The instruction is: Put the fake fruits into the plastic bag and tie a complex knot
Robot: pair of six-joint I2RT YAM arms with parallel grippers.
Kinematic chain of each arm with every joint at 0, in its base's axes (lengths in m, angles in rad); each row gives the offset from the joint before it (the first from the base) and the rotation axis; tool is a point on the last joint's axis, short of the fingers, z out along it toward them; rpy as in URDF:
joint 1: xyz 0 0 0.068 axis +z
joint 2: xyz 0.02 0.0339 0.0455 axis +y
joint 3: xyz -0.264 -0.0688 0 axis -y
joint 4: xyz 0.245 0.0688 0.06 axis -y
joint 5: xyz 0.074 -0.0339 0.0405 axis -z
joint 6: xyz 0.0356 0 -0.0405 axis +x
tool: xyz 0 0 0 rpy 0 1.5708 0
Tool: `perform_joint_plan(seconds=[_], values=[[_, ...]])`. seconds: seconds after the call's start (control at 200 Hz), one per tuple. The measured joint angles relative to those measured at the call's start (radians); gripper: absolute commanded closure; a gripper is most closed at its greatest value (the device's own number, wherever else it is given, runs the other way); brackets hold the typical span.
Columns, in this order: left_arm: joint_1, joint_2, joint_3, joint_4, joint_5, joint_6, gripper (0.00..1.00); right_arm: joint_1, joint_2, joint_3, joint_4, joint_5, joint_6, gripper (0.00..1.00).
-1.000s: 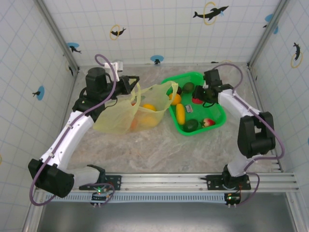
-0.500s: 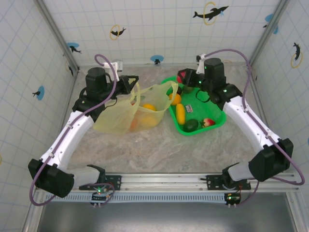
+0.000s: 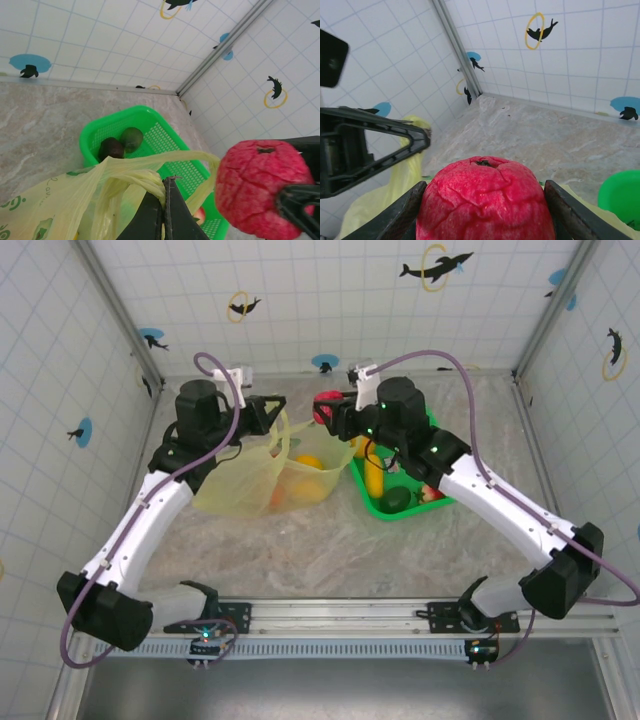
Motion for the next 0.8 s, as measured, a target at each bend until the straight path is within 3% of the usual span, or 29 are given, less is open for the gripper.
perform_joint_plan(seconds=[0.49, 0.716, 0.801], values=[[0.0, -0.019, 0.0, -0.001, -0.026, 0.003, 1.0, 0.073, 0.297, -0.038, -0.028, 0.09, 0.0, 0.44], [0.0, -0.031, 0.0, -0.008, -0.045, 0.004, 1.0, 0.093, 0.373, -0.025, -0.029, 0.024, 0.034, 0.22], [0.0, -0.031, 0.0, -0.01, -0.045, 0.004, 1.0, 0.099, 0.38, -0.01, -0.03, 0.005, 0.038, 0.19]])
